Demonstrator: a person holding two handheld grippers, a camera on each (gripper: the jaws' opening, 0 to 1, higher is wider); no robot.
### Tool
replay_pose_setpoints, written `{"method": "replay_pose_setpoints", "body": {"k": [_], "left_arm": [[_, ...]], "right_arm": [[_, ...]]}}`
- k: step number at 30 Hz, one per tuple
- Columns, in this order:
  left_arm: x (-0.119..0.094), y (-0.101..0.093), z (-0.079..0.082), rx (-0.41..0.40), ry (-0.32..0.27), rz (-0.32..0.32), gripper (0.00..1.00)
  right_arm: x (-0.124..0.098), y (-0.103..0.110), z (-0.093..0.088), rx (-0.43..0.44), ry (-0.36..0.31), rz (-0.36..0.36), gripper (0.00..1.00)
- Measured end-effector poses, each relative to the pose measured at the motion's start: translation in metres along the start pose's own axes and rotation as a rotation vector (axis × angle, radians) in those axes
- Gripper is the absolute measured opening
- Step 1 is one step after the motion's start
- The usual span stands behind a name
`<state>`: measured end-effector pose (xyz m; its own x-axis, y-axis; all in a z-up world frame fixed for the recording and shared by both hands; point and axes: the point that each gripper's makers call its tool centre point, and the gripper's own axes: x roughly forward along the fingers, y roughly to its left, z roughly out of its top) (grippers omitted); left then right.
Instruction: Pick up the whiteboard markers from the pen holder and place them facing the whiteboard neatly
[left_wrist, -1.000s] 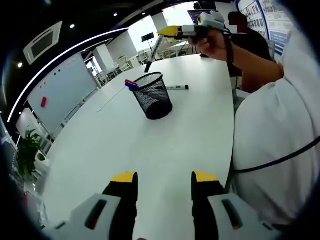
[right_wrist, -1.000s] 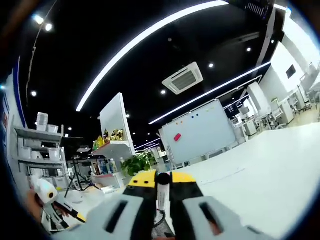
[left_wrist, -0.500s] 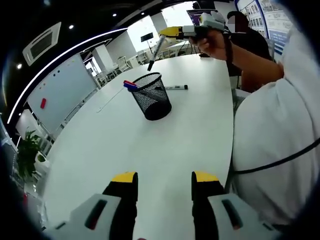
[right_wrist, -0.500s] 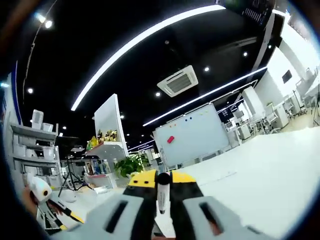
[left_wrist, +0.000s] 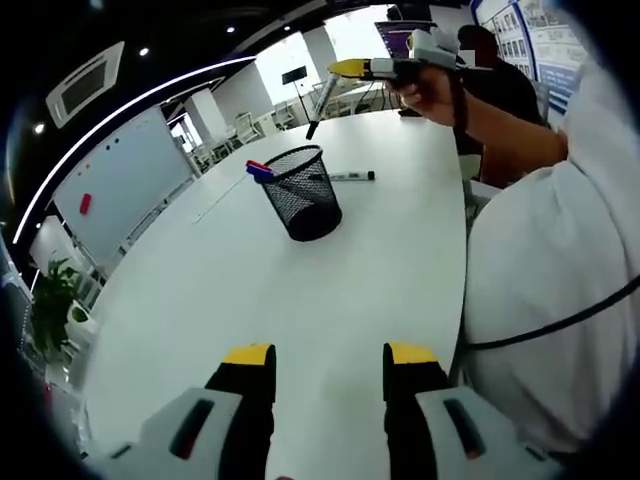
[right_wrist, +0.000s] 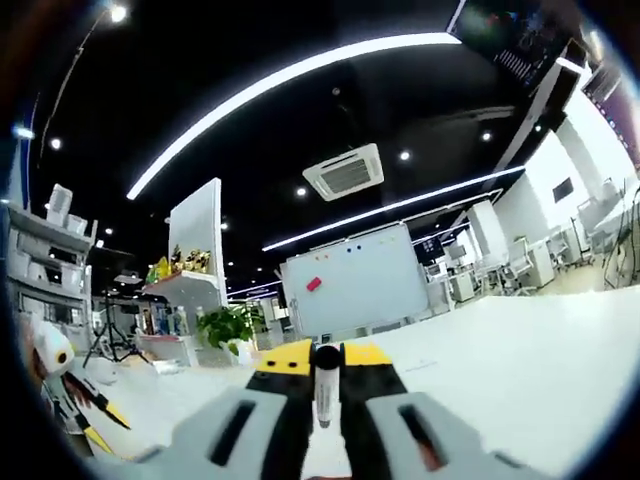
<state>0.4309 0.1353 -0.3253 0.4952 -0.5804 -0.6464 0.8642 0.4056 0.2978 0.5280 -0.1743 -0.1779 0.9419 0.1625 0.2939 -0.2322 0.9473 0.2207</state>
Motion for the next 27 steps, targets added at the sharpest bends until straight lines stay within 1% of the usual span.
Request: {"method": "replay_pose_setpoints", "body": {"k": [5, 8, 19, 23, 27], "left_arm": [[0.001, -0.001, 0.001, -0.002, -0.001, -0.005, 0.45], [0.001, -0.005, 0.004, -0.006, -0.016, -0.025, 0.45], [0.002, -0.007, 0.006, 0.000, -0.020, -0.030, 0.45], [0.003, -0.010, 0.008, 0.007, -0.022, -0.038, 0.45], [0.003, -0.013, 0.010, 0.014, -0.030, -0.048, 0.45]], "right_arm": [[-0.001, -0.003, 0.001, -0.008, -0.003, -0.008, 0.08], [-0.002, -0.006, 0.001, -0.020, -0.006, -0.017, 0.08], [-0.007, -0.014, 0.000, -0.056, 0.003, -0.045, 0.08], [-0.010, -0.018, -0.002, -0.077, 0.007, -0.061, 0.08], [-0.013, -0.022, -0.003, -0.115, 0.006, -0.083, 0.08]]}}
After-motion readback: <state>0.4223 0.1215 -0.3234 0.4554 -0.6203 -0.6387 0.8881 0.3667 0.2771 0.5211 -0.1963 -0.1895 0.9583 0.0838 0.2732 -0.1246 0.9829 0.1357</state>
